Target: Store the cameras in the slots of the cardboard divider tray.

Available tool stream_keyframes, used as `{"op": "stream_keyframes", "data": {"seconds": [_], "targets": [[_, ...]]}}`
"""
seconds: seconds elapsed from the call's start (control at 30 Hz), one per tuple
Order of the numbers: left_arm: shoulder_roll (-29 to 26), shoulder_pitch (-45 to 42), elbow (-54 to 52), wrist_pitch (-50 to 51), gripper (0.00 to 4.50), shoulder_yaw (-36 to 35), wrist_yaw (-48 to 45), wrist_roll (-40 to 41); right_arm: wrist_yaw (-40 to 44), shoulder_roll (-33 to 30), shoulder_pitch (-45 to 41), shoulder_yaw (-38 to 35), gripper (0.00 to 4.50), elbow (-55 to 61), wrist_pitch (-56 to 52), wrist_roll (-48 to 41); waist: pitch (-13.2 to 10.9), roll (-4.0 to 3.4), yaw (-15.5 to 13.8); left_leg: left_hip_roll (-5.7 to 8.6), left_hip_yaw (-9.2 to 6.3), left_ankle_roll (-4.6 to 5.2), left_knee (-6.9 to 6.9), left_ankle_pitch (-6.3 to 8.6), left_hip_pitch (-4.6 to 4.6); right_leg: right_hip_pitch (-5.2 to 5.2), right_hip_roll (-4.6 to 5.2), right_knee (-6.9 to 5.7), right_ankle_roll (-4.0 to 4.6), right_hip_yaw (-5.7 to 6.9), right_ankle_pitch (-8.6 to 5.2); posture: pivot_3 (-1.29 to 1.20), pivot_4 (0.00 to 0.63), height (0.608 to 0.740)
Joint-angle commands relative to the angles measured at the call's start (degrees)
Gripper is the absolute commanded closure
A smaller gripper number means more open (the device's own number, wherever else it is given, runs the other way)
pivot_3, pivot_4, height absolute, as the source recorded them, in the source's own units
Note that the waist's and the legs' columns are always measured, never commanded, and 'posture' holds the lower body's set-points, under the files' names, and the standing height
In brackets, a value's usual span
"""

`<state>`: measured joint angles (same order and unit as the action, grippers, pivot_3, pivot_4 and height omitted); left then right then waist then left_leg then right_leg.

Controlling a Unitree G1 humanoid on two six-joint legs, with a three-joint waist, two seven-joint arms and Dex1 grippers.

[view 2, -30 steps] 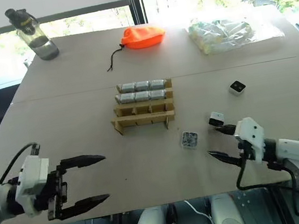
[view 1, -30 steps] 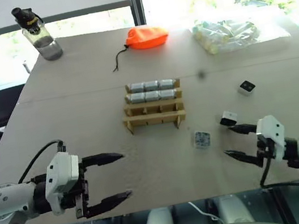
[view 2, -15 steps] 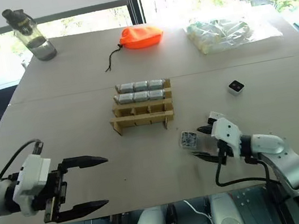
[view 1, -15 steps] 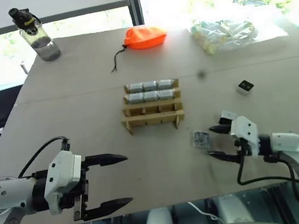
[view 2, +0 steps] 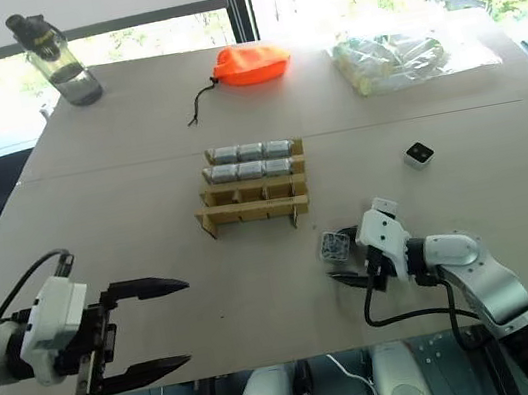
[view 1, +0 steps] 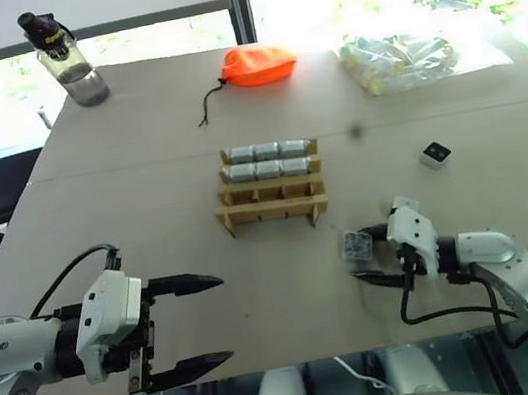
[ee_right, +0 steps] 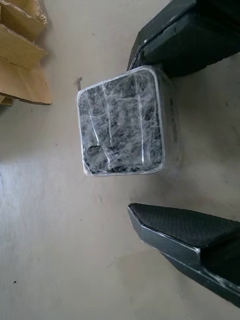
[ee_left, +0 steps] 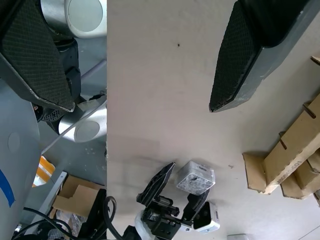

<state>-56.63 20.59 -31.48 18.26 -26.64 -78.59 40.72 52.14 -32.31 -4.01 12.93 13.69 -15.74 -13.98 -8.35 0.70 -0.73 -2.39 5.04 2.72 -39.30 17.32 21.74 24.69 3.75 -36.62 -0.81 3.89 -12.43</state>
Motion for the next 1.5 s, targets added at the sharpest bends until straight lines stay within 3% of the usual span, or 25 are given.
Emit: {"op": "stream_keyframes", "data": {"seconds": [0.03, 0.07, 0.1, 0.27, 0.47, 0.83, 1.03, 1.2, 1.5], "targets": [[0.4, -0.2, -1.5, -0.2, 0.0, -1.7, -0.1, 1.1, 0.2, -0.2, -0.3, -1.1, 2.08, 1.8, 0.9, -0.7, 0.0, 0.0, 0.0, 0.0, 0.0, 0.0, 0.0, 0.0, 0.0, 0.0, 0.0, 0.0, 0.0, 0.0, 0.0, 0.0, 0.15, 0.74], [0.4, -0.3, -1.5, -0.2, 0.0, -1.6, -0.2, 1.0, 0.2, -0.2, -0.3, -1.2, 2.55, 1.8, 1.0, -0.8, 0.0, 0.0, 0.0, 0.0, 0.0, 0.0, 0.0, 0.0, 0.0, 0.0, 0.0, 0.0, 0.0, 0.0, 0.0, 0.0, 0.15, 0.74], [0.4, -0.4, -1.4, -0.2, 0.0, -1.5, -0.1, 1.0, 0.1, -0.1, -0.3, -1.6, 2.61, 1.9, 1.1, -1.0, 0.0, 0.0, 0.0, 0.0, -0.01, 0.0, 0.0, 0.0, 0.0, 0.0, -0.01, 0.0, 0.0, 0.0, 0.0, 0.0, 0.15, 0.74], [1.3, -3.0, -0.4, 1.0, 0.0, 0.3, 2.2, 1.3, -0.9, -0.6, -0.2, -3.3, 2.61, 2.8, 5.5, 0.5, 0.0, 0.0, -0.1, 0.01, 0.0, 0.0, 0.0, 0.0, 0.01, 0.0, -0.01, 0.01, -0.02, 0.0, 0.02, 0.0, 0.15, 0.74], [4.1, -15.1, 4.5, 6.3, 0.0, 6.7, 11.7, 1.1, -0.2, -3.5, -3.3, -1.0, 2.61, 5.3, 16.5, 8.0, -0.1, 0.09, 0.0, 0.03, -0.04, 0.0, -0.01, -0.01, -0.03, -0.03, -0.02, -0.04, -0.28, 0.01, -0.02, 0.0, 0.15, 0.74], [9.9, -34.5, 14.1, 18.8, 0.0, 23.2, 21.7, -2.7, -7.9, 0.0, -22.0, 8.2, 2.61, -10.0, 45.0, 30.3, -0.2, 0.24, 0.2, 0.14, -0.01, -0.17, -0.05, -0.11, 0.0, 0.01, -0.13, -0.1, -0.17, -0.02, 0.15, 0.0, 0.15, 0.74], [6.9, -41.5, 17.6, 28.8, 0.0, 27.7, 14.2, 1.3, -10.3, 1.2, -26.3, 11.0, 2.61, -15.1, 51.8, 35.4, -0.3, 0.34, 0.2, 0.1, -0.03, -0.19, -0.05, -0.11, 0.1, 0.06, -0.09, -0.08, -0.19, 0.03, 0.14, 0.0, 0.15, 0.74], [6.7, -47.5, 22.5, 30.2, 0.0, 30.3, 11.3, -0.7, -11.9, 2.7, -29.8, 12.8, 2.61, -17.7, 55.3, 38.8, -0.3, 0.35, 0.3, 0.14, -0.01, -0.22, -0.1, -0.13, 0.05, 0.04, -0.09, -0.14, -0.19, 0.0, 0.14, 0.0, 0.15, 0.74], [5.8, -49.9, 23.7, 29.1, 0.0, 33.5, 6.1, -3.5, -13.3, 5.4, -32.4, 14.3, 2.61, -18.7, 56.5, 41.0, -0.3, 0.34, 1.3, 0.13, -0.02, -0.24, -0.1, -0.14, 0.08, 0.05, -0.09, -0.15, -0.19, 0.0, 0.15, 0.0, 0.15, 0.74]]}}
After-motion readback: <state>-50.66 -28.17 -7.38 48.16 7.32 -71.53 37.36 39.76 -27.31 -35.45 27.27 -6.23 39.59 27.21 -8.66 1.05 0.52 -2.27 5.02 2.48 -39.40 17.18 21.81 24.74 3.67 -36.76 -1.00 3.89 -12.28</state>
